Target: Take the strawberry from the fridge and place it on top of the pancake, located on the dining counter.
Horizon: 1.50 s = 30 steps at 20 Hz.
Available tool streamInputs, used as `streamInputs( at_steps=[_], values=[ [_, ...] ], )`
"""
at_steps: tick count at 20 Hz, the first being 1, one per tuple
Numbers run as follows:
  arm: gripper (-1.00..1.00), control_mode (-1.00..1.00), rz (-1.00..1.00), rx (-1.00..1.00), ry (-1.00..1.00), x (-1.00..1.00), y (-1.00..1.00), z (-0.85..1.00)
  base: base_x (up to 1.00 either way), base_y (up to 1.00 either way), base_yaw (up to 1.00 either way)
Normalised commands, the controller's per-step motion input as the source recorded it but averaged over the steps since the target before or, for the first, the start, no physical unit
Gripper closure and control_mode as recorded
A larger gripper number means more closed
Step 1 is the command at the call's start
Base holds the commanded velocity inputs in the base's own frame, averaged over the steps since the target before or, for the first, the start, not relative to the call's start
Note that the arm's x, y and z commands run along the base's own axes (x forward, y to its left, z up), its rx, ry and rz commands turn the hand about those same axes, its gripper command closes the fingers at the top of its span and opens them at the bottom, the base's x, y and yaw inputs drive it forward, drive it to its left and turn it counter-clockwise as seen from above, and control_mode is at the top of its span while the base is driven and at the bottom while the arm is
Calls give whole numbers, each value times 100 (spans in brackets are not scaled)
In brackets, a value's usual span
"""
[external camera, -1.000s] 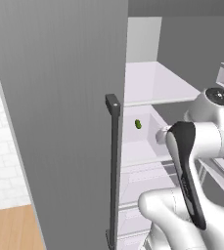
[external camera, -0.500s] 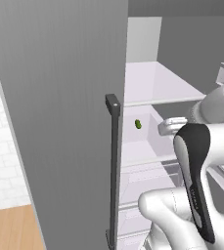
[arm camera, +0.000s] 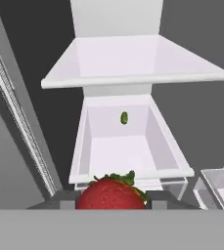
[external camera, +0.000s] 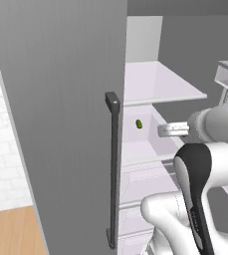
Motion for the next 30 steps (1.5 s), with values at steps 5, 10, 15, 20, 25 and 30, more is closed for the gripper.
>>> streamInputs(
  at_steps=[5,10,15,20,25,30],
  values=[
    [100,100,0,0,0,0,0,0,-87,28,0],
    [100,100,0,0,0,0,0,0,-100,14,0],
    [100,100,0,0,0,0,0,0,-54,1,-19],
    [100,100,0,0,0,0,0,0,-12,-26,-61],
    [100,100,0,0,0,0,0,0,-10,-37,-73],
    [100,100,0,0,0,0,0,0,-7,-57,-65]
  ],
)
